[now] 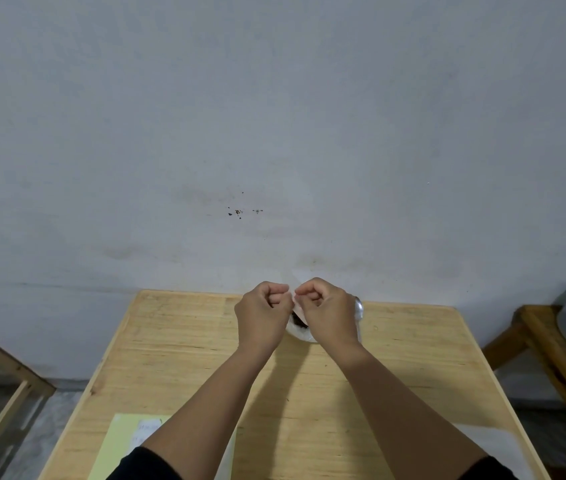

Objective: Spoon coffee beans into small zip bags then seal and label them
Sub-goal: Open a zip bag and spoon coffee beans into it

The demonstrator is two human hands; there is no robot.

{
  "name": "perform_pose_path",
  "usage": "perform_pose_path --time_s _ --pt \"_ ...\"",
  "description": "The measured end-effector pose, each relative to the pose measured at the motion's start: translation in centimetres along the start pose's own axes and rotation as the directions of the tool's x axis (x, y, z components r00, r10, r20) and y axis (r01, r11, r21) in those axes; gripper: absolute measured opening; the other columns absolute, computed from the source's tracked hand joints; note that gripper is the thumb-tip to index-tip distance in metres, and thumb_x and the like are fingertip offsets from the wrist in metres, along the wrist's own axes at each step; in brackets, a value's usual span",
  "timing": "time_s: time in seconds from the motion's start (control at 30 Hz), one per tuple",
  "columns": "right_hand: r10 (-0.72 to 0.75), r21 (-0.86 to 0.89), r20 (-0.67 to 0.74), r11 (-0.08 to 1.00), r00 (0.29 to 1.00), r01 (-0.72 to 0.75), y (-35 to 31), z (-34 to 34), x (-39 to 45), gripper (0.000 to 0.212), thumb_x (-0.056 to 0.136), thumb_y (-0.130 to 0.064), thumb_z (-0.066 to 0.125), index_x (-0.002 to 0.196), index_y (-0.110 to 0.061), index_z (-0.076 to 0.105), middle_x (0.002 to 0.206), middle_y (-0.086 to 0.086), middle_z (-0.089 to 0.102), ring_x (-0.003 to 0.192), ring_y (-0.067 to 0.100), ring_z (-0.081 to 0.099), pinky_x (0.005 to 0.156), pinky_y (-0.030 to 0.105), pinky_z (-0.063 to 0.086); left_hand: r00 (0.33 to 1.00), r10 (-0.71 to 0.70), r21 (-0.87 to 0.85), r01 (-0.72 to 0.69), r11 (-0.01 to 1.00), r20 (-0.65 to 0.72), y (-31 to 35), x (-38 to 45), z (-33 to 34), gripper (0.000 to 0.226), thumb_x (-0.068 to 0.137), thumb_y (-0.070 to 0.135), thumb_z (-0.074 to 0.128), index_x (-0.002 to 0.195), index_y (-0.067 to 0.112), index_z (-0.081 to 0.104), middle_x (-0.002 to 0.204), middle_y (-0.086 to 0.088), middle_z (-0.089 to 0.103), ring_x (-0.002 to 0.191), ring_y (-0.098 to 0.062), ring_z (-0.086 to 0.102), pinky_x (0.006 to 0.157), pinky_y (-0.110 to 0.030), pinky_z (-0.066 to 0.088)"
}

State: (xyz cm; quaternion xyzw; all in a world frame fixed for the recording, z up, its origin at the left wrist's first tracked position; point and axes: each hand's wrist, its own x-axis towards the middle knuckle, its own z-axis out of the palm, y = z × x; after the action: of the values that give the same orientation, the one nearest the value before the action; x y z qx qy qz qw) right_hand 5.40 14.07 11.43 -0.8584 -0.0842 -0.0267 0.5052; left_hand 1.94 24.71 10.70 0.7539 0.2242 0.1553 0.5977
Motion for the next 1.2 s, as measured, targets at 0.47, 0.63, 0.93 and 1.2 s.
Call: perform_pose_path --time_s 0.47,0.63,0.93,1.2 --pt "-0.168 -0.052 0.197 0.982 0.966 0.181 0.1 1.0 0.1 0.030 0.094 -0.003 0.047 0.106 -0.016 0.071 0.086 -0.004 0.050 0.071 -0.010 0.055 0.067 0.002 0.039 0.894 0.275 0.107 -0.330 0.938 0.353 -2.3 1.3 -4.6 0.082 0.071 0.034 0.081 0.140 0.033 0.037 0.135 0.023 0.042 0.125 0.013 0.038 0.099 -0.010 0.036" --pt "-0.117 0.029 0.268 0.993 0.956 0.113 -0.2 2.3 -0.6 0.028 0.092 -0.004 0.052 0.111 -0.015 0.069 0.087 -0.004 0.052 0.074 0.003 0.054 0.069 0.007 0.042 0.809 0.334 0.228 -0.485 0.844 0.484 -3.3 2.0 -5.2 0.129 0.052 0.038 0.090 0.149 0.030 0.005 0.149 0.025 0.012 0.138 0.012 0.007 0.106 -0.002 0.011" --pt "-0.071 0.023 0.164 0.997 0.984 0.068 1.4 3.4 -0.9 0.031 0.089 -0.001 0.051 0.107 -0.017 0.071 0.075 -0.013 0.048 0.067 0.002 0.050 0.071 0.013 0.041 0.803 0.460 0.295 -0.575 0.763 0.379 -5.0 1.6 -4.7 0.087 0.062 0.034 0.074 0.139 0.022 0.034 0.129 0.012 0.041 0.121 -0.005 0.040 0.100 -0.005 0.026" --pt "0.243 0.169 -0.085 0.959 0.966 -0.226 7.2 0.9 -0.1 0.022 0.087 -0.007 0.057 0.103 -0.012 0.071 0.093 0.006 0.072 0.089 0.019 0.066 0.080 0.026 0.051 0.892 0.375 0.349 -0.445 0.825 0.251 -7.4 1.8 -4.5 0.091 0.064 0.019 0.083 0.141 0.018 0.035 0.125 0.009 0.042 0.114 -0.001 0.040 0.097 -0.014 0.030"
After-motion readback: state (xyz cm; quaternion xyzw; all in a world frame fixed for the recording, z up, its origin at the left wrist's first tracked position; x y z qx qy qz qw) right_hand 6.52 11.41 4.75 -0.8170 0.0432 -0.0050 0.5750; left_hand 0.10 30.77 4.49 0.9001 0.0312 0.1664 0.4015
